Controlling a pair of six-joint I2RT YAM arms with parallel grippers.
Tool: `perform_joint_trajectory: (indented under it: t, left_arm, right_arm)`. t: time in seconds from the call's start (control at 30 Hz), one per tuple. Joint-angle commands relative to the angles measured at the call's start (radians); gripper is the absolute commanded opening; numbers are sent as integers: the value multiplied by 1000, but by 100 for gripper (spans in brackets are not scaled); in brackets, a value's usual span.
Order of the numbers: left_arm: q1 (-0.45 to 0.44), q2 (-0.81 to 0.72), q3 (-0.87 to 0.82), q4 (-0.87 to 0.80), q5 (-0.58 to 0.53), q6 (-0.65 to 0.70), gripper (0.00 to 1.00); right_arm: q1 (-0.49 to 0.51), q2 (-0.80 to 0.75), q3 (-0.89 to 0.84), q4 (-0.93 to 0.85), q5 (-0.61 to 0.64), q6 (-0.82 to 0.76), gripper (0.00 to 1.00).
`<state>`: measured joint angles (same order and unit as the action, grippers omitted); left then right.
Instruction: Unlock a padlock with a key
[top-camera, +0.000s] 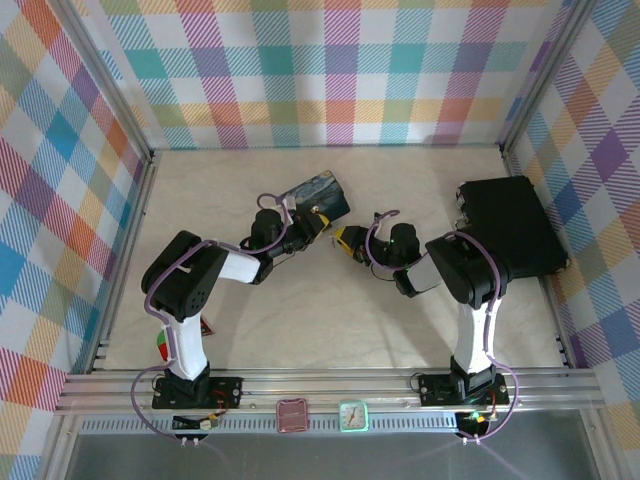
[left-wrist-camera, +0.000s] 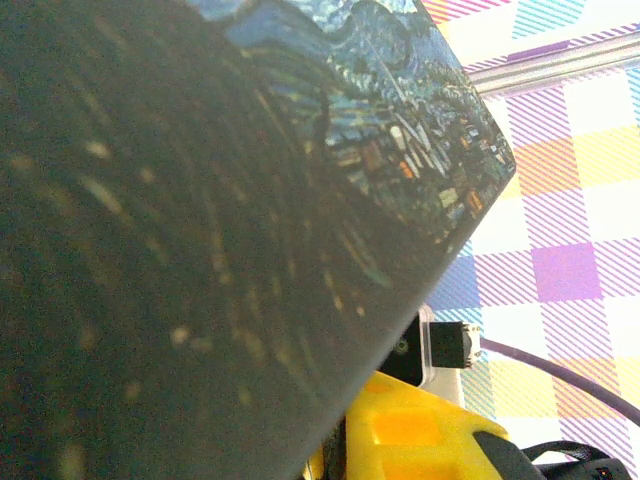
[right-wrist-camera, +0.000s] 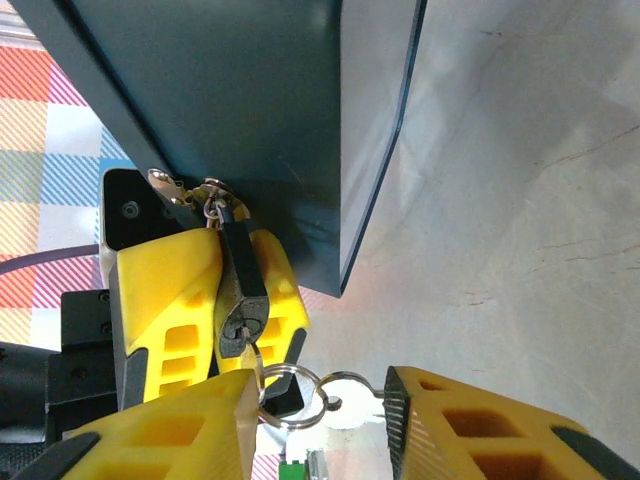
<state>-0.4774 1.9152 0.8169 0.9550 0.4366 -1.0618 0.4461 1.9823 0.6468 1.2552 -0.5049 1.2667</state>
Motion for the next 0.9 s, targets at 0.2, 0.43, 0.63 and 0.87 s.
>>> perform_joint_trajectory:
  t: [0.2,0.43,0.63,0.87]
  left_arm:
    - [-20,-32,6,-18,12,-2,0]
    - [-30,-35,-12,-7,9,-3,0]
    - [-39,-40,-22,4,14,-9,0]
    - [-40,-38,-38,34,24,-5,0]
  right_arm:
    - [29,43,19,115,17,8,34]
    - [57,51,44,132,17,31,26]
    - [59,58,55,131,50,57,16]
    - [59,78,72,151,91,202,0]
